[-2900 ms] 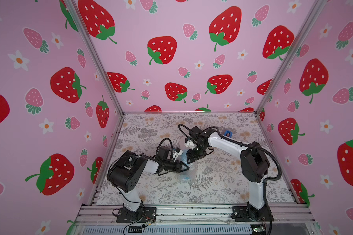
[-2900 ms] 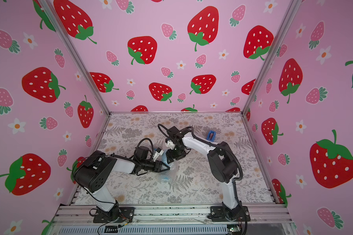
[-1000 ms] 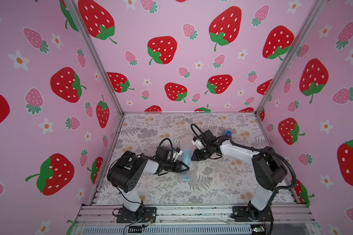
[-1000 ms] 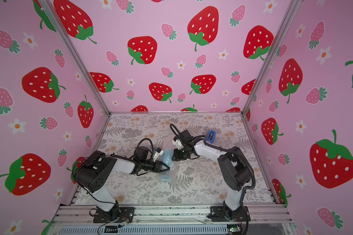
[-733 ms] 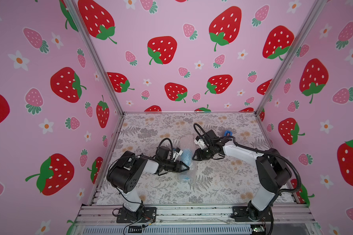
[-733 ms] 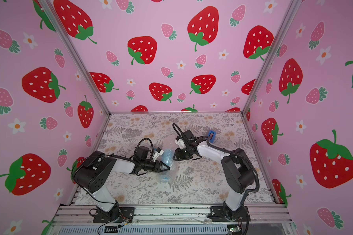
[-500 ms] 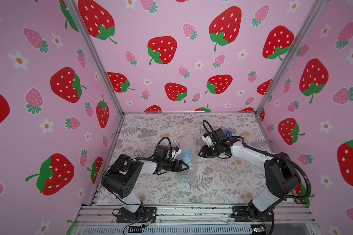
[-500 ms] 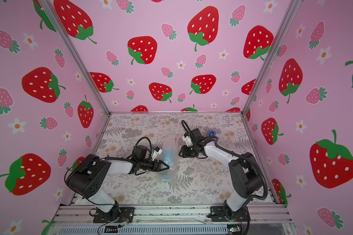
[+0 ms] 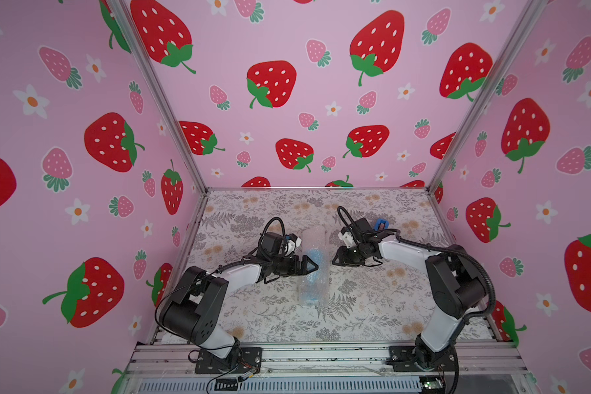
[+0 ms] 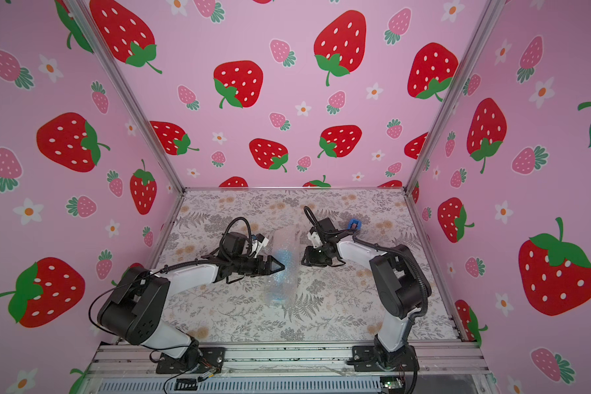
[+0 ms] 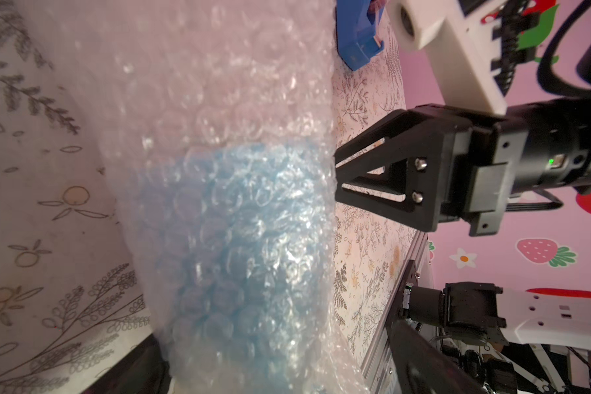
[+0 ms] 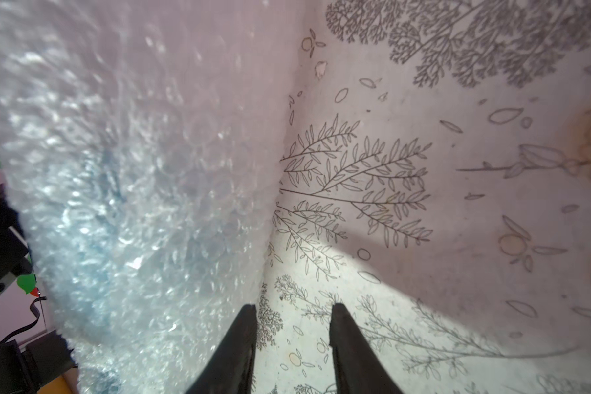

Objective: Wrap wine glasses in bubble wrap
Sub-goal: Pick up the bubble wrap from the center of the board.

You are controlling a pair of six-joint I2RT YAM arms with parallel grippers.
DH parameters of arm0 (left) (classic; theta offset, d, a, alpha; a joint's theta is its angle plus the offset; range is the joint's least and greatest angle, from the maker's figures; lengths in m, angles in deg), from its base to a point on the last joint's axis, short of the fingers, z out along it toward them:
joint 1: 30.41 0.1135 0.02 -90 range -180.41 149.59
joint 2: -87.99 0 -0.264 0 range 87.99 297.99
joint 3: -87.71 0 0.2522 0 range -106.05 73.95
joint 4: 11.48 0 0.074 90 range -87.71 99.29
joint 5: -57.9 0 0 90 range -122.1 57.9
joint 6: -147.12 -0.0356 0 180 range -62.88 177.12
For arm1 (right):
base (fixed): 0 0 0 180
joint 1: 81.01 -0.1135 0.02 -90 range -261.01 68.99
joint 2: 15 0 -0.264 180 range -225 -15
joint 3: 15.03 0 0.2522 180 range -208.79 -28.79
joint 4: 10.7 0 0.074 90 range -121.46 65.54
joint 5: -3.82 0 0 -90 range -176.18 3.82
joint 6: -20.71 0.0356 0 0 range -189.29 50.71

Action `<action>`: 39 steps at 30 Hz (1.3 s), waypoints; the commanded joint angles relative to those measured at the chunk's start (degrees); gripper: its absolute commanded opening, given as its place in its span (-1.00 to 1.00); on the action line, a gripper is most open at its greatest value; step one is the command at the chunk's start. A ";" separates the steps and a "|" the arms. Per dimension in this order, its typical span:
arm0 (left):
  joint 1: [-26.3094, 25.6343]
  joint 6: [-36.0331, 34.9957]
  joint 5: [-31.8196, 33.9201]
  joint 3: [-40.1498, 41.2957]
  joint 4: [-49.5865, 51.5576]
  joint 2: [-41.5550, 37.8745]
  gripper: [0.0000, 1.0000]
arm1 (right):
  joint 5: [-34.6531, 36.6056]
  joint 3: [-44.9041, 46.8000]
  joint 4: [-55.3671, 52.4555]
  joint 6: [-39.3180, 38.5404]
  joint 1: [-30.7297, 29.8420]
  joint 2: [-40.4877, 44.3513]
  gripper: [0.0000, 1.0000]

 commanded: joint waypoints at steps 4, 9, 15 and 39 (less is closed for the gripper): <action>-0.07 0.53 0.80 -5.66 4.16 3.58 0.98 | -1.50 -2.80 2.19 1.97 -1.61 -1.38 -0.24; -0.61 -0.68 0.34 -9.65 5.80 7.47 0.99 | -1.63 -3.38 2.80 2.45 -2.40 -2.23 -0.24; -1.66 -3.94 0.78 -14.35 10.14 11.83 0.99 | -1.72 -4.23 3.28 2.86 -2.81 -2.79 -0.25; -1.59 -7.07 -1.41 -16.40 3.65 14.73 0.44 | 2.56 0.37 -4.33 -0.50 2.44 12.57 -0.24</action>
